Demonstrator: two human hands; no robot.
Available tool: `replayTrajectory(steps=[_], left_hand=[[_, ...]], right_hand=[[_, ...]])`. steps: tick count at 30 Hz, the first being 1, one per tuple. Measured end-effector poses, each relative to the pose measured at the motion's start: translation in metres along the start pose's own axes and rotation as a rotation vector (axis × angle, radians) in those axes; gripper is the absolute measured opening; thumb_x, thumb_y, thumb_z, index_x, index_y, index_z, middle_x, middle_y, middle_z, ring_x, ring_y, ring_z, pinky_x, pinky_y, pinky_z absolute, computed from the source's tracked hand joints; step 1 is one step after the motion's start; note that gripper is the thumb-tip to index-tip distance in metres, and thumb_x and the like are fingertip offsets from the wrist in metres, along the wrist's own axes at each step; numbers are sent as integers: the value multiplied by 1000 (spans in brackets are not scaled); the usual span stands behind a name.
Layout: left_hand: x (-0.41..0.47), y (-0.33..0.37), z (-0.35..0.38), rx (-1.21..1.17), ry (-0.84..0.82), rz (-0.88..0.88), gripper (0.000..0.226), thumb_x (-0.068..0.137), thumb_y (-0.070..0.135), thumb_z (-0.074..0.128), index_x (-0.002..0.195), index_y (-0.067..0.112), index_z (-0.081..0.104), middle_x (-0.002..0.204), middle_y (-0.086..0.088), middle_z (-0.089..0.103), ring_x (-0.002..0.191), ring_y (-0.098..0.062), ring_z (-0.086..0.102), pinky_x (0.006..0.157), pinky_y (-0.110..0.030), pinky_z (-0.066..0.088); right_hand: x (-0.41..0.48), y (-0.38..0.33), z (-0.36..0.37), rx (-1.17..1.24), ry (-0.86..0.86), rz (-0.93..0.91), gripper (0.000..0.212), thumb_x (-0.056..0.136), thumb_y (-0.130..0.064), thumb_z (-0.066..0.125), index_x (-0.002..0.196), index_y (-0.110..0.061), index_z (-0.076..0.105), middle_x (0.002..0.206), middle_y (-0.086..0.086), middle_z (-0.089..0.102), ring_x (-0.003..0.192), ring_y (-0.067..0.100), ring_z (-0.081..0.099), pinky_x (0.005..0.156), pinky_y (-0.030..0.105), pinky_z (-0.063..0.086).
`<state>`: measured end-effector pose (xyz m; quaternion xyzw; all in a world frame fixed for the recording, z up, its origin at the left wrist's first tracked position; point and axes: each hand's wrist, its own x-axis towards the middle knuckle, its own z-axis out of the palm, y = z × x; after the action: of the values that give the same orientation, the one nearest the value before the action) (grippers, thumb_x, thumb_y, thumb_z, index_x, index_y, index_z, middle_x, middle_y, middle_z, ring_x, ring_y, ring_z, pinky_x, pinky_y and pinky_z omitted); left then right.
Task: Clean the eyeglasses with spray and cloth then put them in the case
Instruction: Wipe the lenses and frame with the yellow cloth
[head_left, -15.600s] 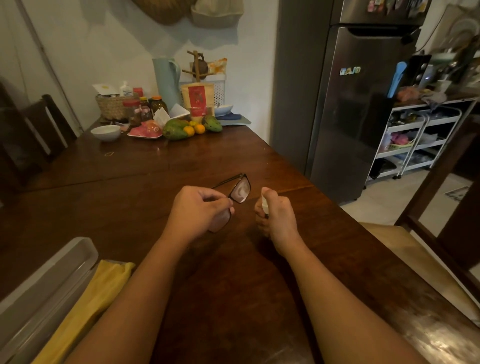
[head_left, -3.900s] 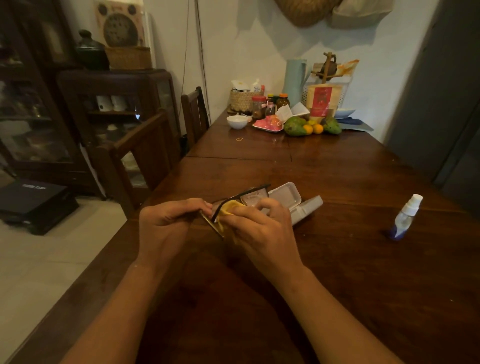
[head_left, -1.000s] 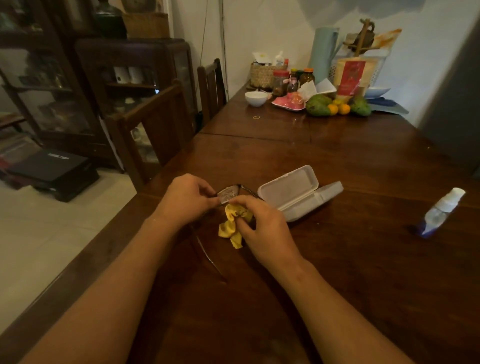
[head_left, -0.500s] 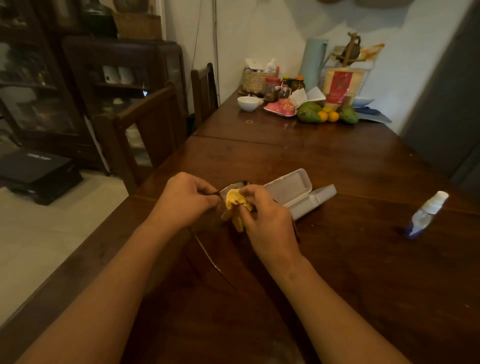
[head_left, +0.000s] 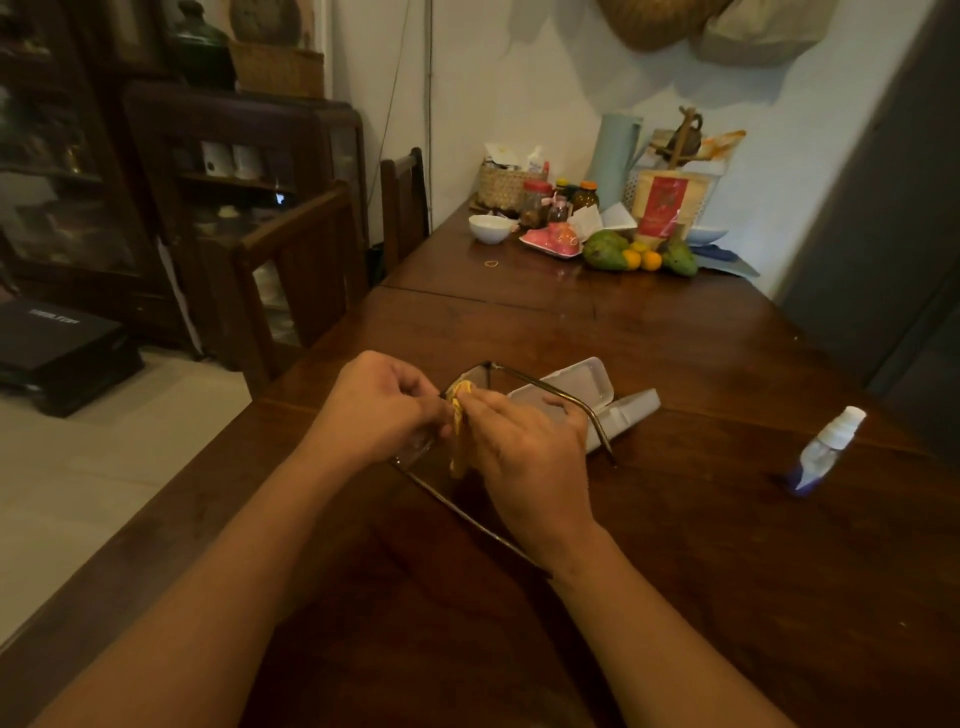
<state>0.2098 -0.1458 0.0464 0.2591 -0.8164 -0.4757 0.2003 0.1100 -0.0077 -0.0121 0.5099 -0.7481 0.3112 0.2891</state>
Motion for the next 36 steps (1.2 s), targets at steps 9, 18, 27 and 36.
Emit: replayTrajectory(steps=[9, 18, 27, 36], left_hand=[[-2, 5, -3, -141, -11, 6, 13, 84, 6, 76, 74, -2, 75, 67, -13, 76, 56, -13, 69, 51, -19, 54], [-1, 1, -10, -207, 43, 82, 13, 81, 9, 78, 70, 1, 76, 68, -13, 76, 63, -21, 73, 66, -32, 59], [-3, -1, -14, -222, 38, 127, 10, 80, 9, 78, 69, 7, 78, 68, -13, 76, 66, -28, 74, 73, -45, 57], [-5, 2, -13, -240, 28, 152, 10, 80, 11, 78, 72, 6, 77, 70, -14, 77, 71, -33, 75, 81, -56, 60]], right_hand=[[0, -7, -1, -167, 30, 49, 41, 90, -14, 69, 131, -18, 67, 130, 1, 69, 136, 46, 46, 111, 75, 6], [0, 6, -5, -58, -272, 69, 64, 101, -31, 33, 157, -43, 4, 161, -21, 5, 154, 36, 0, 115, 71, 14], [-2, 9, -5, 152, -174, -79, 63, 96, -26, 44, 157, -34, 26, 162, -18, 26, 137, 26, 32, 104, 47, 38], [-1, 12, 0, 3, -49, -12, 80, 91, -15, 69, 157, -32, 26, 161, -12, 33, 134, 21, 36, 98, 45, 43]])
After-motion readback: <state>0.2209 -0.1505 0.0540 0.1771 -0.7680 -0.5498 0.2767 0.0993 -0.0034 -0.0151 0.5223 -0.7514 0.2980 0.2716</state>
